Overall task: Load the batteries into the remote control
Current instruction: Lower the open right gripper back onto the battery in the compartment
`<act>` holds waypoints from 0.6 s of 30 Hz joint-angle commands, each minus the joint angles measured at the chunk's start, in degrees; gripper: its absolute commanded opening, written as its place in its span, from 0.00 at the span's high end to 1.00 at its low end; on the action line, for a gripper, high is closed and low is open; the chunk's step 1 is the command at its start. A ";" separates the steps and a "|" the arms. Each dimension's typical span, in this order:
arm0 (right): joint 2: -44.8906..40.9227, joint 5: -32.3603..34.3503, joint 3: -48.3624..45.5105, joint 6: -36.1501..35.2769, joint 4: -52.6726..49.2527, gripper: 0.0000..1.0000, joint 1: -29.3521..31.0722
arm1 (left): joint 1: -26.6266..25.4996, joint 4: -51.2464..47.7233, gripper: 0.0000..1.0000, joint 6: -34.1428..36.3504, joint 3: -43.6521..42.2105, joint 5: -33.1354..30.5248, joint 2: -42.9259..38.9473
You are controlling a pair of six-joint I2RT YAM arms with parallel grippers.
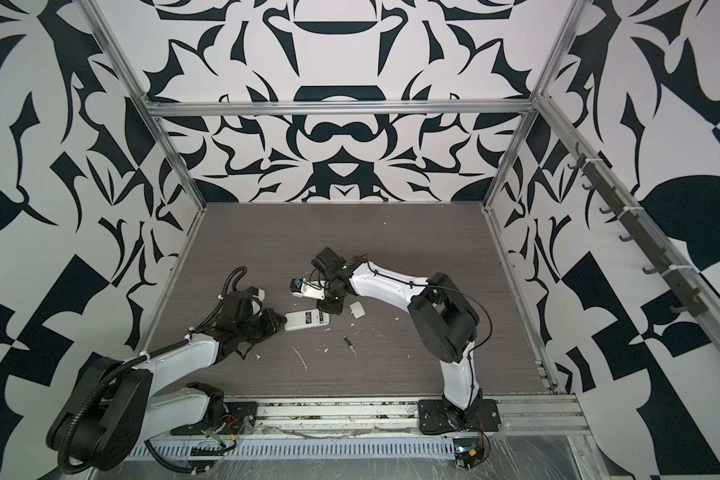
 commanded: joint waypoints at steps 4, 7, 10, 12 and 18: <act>0.25 0.35 3.06 -1.37 -1.48 0.63 0.29 | -0.20 -1.57 0.85 -0.28 -0.05 0.36 0.65; 0.50 0.39 3.15 -1.45 -1.35 0.63 0.35 | -0.14 -1.55 0.85 -0.29 -0.07 0.38 0.68; 0.83 -0.03 3.16 -1.45 -1.06 0.63 0.48 | -0.16 -1.55 0.85 -0.28 -0.07 0.29 0.73; 1.25 -0.25 3.45 -1.41 -1.07 0.64 0.77 | -0.19 -1.47 0.85 -0.23 -0.07 0.32 0.75; 2.70 -0.08 4.44 -1.49 -1.25 0.64 1.00 | -0.20 -1.38 0.85 -0.11 -0.16 0.49 0.58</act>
